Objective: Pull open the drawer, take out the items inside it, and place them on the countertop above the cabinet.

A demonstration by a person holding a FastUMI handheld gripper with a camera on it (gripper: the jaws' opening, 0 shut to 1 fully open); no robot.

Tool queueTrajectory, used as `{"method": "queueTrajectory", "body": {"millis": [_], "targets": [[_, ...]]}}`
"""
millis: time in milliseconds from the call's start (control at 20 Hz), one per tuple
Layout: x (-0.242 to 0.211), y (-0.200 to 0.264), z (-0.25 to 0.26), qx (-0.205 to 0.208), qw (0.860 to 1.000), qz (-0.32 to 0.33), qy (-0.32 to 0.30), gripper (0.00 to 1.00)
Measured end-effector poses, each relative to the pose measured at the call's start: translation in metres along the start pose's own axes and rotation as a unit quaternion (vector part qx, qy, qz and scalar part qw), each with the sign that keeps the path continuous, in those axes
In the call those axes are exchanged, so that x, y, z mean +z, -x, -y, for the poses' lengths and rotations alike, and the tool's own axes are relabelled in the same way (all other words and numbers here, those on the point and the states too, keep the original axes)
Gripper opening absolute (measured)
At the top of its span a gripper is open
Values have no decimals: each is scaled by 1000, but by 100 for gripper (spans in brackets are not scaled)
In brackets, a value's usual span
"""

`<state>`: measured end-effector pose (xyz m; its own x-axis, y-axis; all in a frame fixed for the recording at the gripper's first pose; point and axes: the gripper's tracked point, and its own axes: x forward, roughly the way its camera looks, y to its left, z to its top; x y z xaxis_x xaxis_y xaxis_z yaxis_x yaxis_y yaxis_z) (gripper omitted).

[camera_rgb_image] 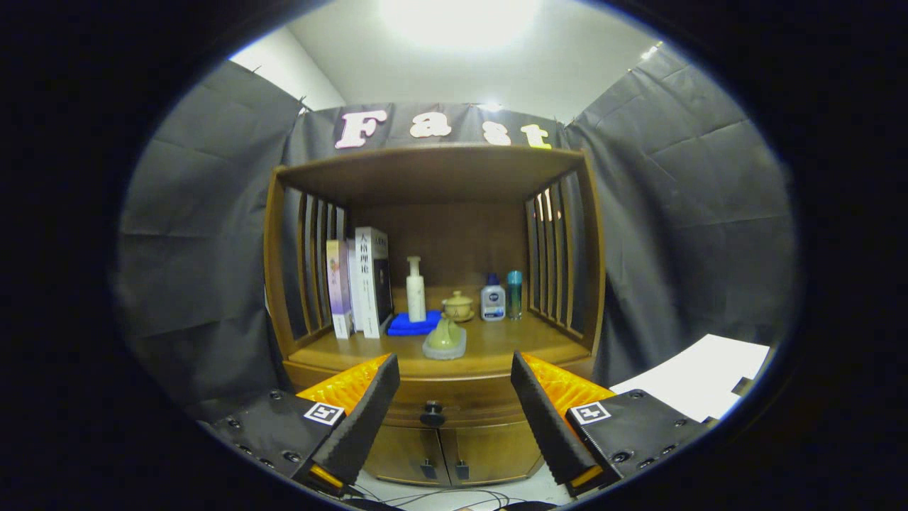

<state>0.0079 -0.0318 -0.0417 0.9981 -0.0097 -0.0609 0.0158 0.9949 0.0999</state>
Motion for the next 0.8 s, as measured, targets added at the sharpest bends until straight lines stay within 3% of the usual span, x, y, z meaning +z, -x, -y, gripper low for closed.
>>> {"method": "queueTrajectory", "body": {"millis": [300,800], "targets": [[56,41,8,-2,998,58,-4,100],[46,38,-4,7,998,60,-9,100]]}}
